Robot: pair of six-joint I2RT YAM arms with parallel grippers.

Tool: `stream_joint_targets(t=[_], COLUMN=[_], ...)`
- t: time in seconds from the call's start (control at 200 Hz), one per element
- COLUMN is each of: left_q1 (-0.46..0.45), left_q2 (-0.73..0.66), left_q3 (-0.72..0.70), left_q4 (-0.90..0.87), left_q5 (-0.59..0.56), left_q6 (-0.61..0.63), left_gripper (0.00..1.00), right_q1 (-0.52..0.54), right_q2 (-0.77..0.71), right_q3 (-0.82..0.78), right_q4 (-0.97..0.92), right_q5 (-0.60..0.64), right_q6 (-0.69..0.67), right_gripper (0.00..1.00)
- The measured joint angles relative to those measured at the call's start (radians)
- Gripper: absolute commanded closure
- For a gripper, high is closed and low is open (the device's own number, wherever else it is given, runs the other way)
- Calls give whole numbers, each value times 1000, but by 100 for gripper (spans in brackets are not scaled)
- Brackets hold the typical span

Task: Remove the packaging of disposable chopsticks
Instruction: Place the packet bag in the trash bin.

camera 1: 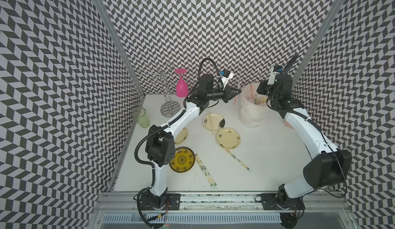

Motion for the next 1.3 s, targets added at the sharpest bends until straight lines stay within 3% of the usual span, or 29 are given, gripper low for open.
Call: stream_joint_targets(t=[0.09,0.19,0.275,0.39,0.691,0.771,0.901,1.061,1.297], left_q1=[-19,-38,-50,-58,-61,-61,-62,-65,-76], left_q2=[105,208,276,317,320,320,320,305,303], left_q3=[130,275,378,434,434,434,432,391,384], left_q4=[-15,-11,-3,5,7,8,11,18,7], left_q5=[-5,-2,4,8,13,24,53,83,94], left_q6=[-39,-103,-151,-196,-224,-224,-217,-193,-154], left_gripper=[100,100,100,100,100,100,100,100,100], right_q1=[-40,-62,-62,-62,-62,-65,-67,-67,-67], right_q2=[34,61,62,62,22,-53,-149,-111,-43], right_q3=[25,53,53,58,82,8,-61,10,16], right_q4=[-30,-56,-72,-87,-95,-16,94,148,121], right_q5=[-31,-52,-68,-89,-156,-234,-394,-522,-560], right_q6=[23,39,53,57,57,63,88,96,102], right_gripper=[99,88,56,46,41,34,32,31,34])
